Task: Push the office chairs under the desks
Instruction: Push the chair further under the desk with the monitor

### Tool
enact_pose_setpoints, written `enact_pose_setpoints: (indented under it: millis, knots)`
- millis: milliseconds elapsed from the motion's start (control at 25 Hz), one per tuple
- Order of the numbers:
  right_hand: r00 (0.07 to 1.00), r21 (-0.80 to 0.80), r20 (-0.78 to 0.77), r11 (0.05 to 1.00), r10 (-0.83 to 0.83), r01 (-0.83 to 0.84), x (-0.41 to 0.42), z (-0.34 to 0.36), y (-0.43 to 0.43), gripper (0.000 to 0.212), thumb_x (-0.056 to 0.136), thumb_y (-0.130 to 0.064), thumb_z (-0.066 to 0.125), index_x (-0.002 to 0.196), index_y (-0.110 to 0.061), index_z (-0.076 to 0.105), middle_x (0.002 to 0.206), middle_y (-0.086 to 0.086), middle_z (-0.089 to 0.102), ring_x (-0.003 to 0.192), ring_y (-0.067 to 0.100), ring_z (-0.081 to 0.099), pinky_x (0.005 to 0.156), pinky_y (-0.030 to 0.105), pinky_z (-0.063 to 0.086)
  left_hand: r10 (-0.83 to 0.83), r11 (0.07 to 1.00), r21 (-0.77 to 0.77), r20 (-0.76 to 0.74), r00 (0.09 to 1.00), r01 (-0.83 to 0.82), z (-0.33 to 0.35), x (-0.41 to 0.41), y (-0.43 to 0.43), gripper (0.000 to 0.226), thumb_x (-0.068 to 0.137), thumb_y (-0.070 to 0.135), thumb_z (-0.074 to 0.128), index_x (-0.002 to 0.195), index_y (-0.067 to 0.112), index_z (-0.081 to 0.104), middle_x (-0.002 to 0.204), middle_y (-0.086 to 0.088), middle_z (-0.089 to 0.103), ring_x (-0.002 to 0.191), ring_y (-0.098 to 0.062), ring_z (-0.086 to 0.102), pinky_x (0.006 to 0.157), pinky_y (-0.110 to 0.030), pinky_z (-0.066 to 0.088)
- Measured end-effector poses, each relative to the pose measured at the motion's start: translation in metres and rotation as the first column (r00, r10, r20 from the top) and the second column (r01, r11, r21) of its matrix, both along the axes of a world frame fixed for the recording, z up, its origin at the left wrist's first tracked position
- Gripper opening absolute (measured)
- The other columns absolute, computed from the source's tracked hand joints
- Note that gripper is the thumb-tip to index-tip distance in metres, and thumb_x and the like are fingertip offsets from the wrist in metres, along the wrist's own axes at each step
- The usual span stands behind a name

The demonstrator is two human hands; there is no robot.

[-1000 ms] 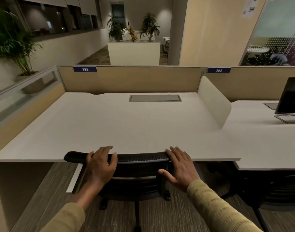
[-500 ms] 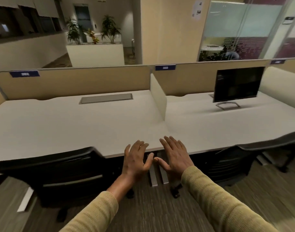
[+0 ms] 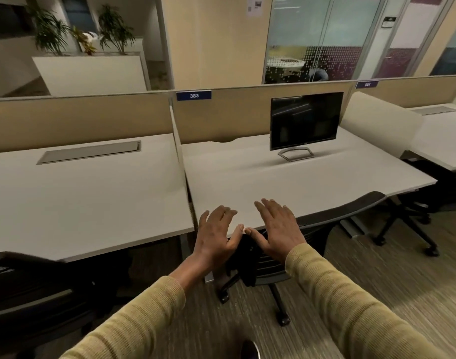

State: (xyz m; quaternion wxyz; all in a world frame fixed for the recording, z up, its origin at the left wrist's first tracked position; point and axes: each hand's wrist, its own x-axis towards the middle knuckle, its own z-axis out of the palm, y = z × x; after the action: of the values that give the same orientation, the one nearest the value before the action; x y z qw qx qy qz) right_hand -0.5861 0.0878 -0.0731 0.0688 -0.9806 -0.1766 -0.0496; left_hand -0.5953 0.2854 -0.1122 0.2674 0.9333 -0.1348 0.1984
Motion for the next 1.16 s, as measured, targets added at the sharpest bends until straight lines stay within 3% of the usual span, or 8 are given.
enact_pose_setpoints:
  millis: [120,400,600,720,800,960,1040,1160]
  knots:
    - [1.0,-0.021,0.0,1.0,-0.004,0.004,0.04,-0.002,-0.049,0.115,0.068,-0.087,-0.017,0.158,-0.023,0.014,0.166,0.005,0.015,0.153,0.025,0.011,0.123,0.048,0.009,0.01,0.999,-0.051,-0.011,1.0,-0.011,-0.006,0.049,-0.046,0.054,0.096,0.053,0.038,0.132,0.019,0.058,0.136,0.001,0.058,0.131,-0.015,0.045,0.115,-0.048,0.027]
    - [0.998,-0.136,-0.065,0.99,0.019,-0.028,0.152,-0.02,-0.149,0.109,0.073,-0.083,-0.012,0.158,-0.022,0.016,0.165,0.007,0.019,0.152,0.027,0.015,0.122,0.049,0.01,0.005,0.991,-0.134,-0.036,0.999,-0.01,-0.029,0.165,-0.15,0.047,0.097,0.051,0.042,0.126,0.02,0.063,0.125,0.003,0.063,0.115,-0.016,0.057,0.1,-0.044,0.043]
    - [0.987,-0.146,-0.158,0.988,0.026,-0.049,0.208,-0.039,-0.194,0.114,0.069,-0.088,-0.013,0.158,-0.023,0.018,0.165,0.005,0.022,0.151,0.024,0.017,0.122,0.049,0.011,-0.024,0.998,-0.054,-0.119,0.993,0.018,-0.041,0.209,-0.2,0.05,0.097,0.054,0.04,0.125,0.02,0.064,0.123,0.002,0.065,0.113,-0.017,0.059,0.098,-0.042,0.044]
    - [0.973,-0.209,-0.224,0.973,0.048,-0.096,0.236,-0.047,-0.234,0.128,0.057,-0.088,-0.026,0.156,-0.023,0.021,0.163,0.004,0.025,0.15,0.023,0.02,0.121,0.049,0.013,0.004,0.999,0.044,-0.225,0.974,0.006,-0.043,0.215,-0.214,0.059,0.097,0.063,0.031,0.124,0.022,0.065,0.125,0.004,0.065,0.113,-0.015,0.06,0.099,-0.039,0.042]
    - [0.967,-0.214,-0.254,0.973,0.033,-0.089,0.255,-0.047,-0.263,0.123,0.063,-0.092,-0.017,0.154,-0.023,0.026,0.161,0.003,0.03,0.147,0.023,0.025,0.119,0.048,0.017,0.069,0.991,0.133,-0.317,0.946,-0.028,-0.045,0.211,-0.22,0.07,0.093,0.07,0.021,0.122,0.023,0.066,0.125,0.004,0.066,0.112,-0.016,0.061,0.098,-0.039,0.042]
    - [0.945,-0.24,-0.32,0.959,0.071,-0.153,0.277,-0.053,-0.311,0.076,0.095,-0.073,0.023,0.151,-0.023,0.034,0.154,0.005,0.041,0.139,0.026,0.038,0.115,0.048,0.025,0.28,0.944,0.291,-0.449,0.849,-0.157,-0.04,0.19,-0.236,0.081,0.085,0.078,0.013,0.12,0.026,0.065,0.126,0.003,0.063,0.114,-0.018,0.058,0.105,-0.044,0.036]
    - [0.919,-0.254,-0.383,0.946,0.091,-0.2,0.272,-0.06,-0.329,0.074,0.094,-0.074,0.021,0.142,-0.023,0.047,0.144,0.007,0.052,0.129,0.028,0.049,0.107,0.045,0.035,0.457,0.868,0.424,-0.478,0.75,-0.259,-0.041,0.171,-0.25,0.075,0.091,0.077,0.019,0.12,0.025,0.065,0.125,0.0,0.062,0.117,-0.022,0.056,0.109,-0.052,0.029]
    - [0.87,-0.179,-0.483,0.96,0.105,-0.215,0.249,-0.073,-0.349,0.083,0.088,-0.082,0.015,0.108,-0.02,0.065,0.115,0.006,0.068,0.104,0.028,0.061,0.09,0.039,0.046,0.669,0.743,0.496,-0.526,0.524,-0.45,-0.051,0.138,-0.27,0.081,0.089,0.081,0.018,0.12,0.024,0.066,0.126,-0.004,0.064,0.118,-0.028,0.056,0.103,-0.058,0.033]
